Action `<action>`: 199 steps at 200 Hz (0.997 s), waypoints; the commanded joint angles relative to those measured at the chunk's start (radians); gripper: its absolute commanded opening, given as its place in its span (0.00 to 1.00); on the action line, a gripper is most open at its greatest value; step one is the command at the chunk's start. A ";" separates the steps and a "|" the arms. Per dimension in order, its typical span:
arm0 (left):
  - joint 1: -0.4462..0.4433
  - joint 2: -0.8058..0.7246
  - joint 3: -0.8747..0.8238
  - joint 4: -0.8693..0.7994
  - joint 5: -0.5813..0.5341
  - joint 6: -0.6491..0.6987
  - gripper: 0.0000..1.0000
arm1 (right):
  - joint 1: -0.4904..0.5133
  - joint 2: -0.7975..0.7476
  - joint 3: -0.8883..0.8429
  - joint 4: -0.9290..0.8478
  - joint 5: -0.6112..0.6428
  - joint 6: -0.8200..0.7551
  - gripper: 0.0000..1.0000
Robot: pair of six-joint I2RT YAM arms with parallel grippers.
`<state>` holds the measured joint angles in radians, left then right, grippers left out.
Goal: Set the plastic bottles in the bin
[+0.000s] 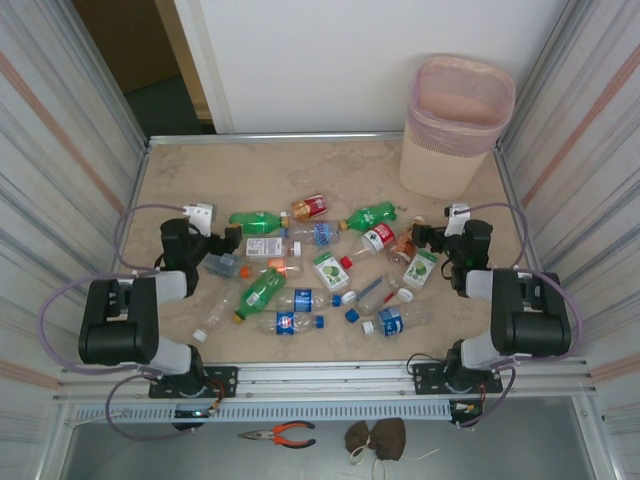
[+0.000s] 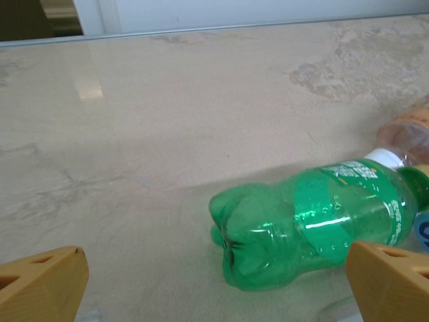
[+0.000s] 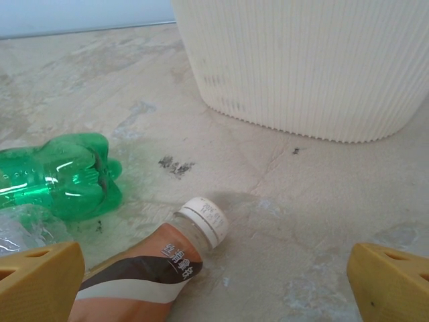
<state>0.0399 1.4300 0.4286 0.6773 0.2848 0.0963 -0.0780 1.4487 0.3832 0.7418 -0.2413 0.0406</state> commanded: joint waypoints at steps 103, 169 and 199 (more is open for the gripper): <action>-0.037 -0.262 0.282 -0.697 -0.256 -0.287 0.99 | 0.037 -0.294 0.274 -0.922 0.158 0.298 0.98; -0.029 -0.300 0.532 -1.092 -0.005 -0.255 0.99 | 0.089 -0.324 0.486 -1.481 0.181 0.676 0.97; -0.027 -0.317 0.590 -1.198 0.067 -0.181 0.99 | 0.100 -0.282 0.550 -1.671 0.118 0.855 0.97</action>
<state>0.0055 1.1469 0.9611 -0.3557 0.2504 -0.1528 0.0074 1.1393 0.8875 -0.6685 -0.0784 0.6838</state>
